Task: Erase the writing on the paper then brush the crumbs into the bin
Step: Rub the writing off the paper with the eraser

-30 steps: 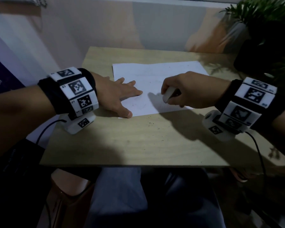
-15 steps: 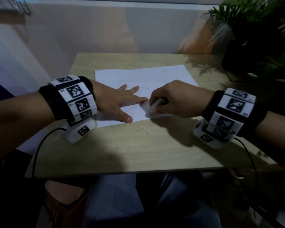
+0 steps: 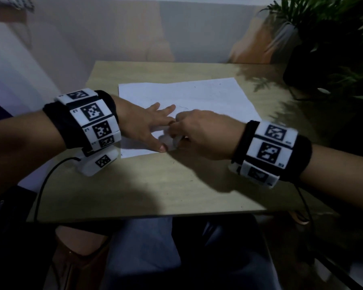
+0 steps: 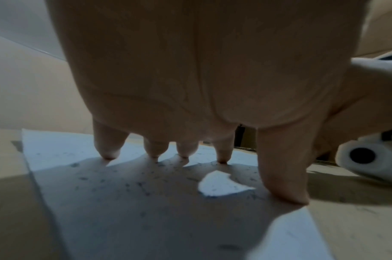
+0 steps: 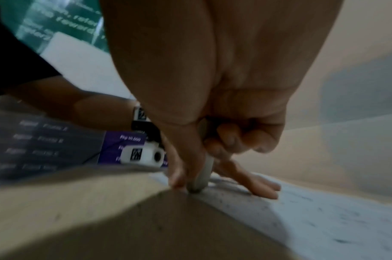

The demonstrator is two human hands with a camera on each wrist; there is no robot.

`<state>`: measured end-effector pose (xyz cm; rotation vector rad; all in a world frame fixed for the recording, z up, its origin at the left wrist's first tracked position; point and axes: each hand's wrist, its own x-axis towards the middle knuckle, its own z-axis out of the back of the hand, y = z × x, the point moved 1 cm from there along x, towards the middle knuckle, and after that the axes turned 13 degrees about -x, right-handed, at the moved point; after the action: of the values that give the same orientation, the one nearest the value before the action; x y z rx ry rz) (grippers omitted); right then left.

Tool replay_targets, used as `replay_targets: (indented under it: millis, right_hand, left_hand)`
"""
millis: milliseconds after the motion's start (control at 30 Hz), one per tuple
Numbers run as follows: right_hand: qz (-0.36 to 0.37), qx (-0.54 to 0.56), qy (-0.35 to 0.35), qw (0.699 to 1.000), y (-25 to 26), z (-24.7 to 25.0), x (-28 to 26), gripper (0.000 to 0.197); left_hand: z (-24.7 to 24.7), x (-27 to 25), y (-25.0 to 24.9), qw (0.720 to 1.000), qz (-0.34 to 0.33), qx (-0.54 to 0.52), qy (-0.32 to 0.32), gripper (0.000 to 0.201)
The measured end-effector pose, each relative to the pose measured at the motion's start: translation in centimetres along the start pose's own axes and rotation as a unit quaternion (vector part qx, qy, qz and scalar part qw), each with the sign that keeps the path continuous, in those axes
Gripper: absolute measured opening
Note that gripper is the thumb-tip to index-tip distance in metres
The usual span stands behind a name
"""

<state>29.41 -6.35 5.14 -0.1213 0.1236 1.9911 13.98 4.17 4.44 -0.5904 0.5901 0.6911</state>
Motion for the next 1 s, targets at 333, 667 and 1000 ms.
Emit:
replay_targets:
  millis: [333,667,1000]
  right_hand:
    - [-0.08,-0.122,0.043,0.988,-6.1,1.2,-1.7,0.012]
    - [-0.129,-0.062,0.014,0.99,-7.1,0.4,-3.2,0.021]
    - [-0.174,0.002,-0.047,0.984,-8.2,-0.1,-3.3,0.032]
  left_hand:
    - [0.1,0.0,0.2,1.0,0.005,0.019,0.015,0.093]
    - [-0.6,-1.2,-0.4,0.984,0.044,0.164,-0.056,0.081]
    - [1.5,0.9,-2.2,0.993,0.003,0.118,0.009,0.094]
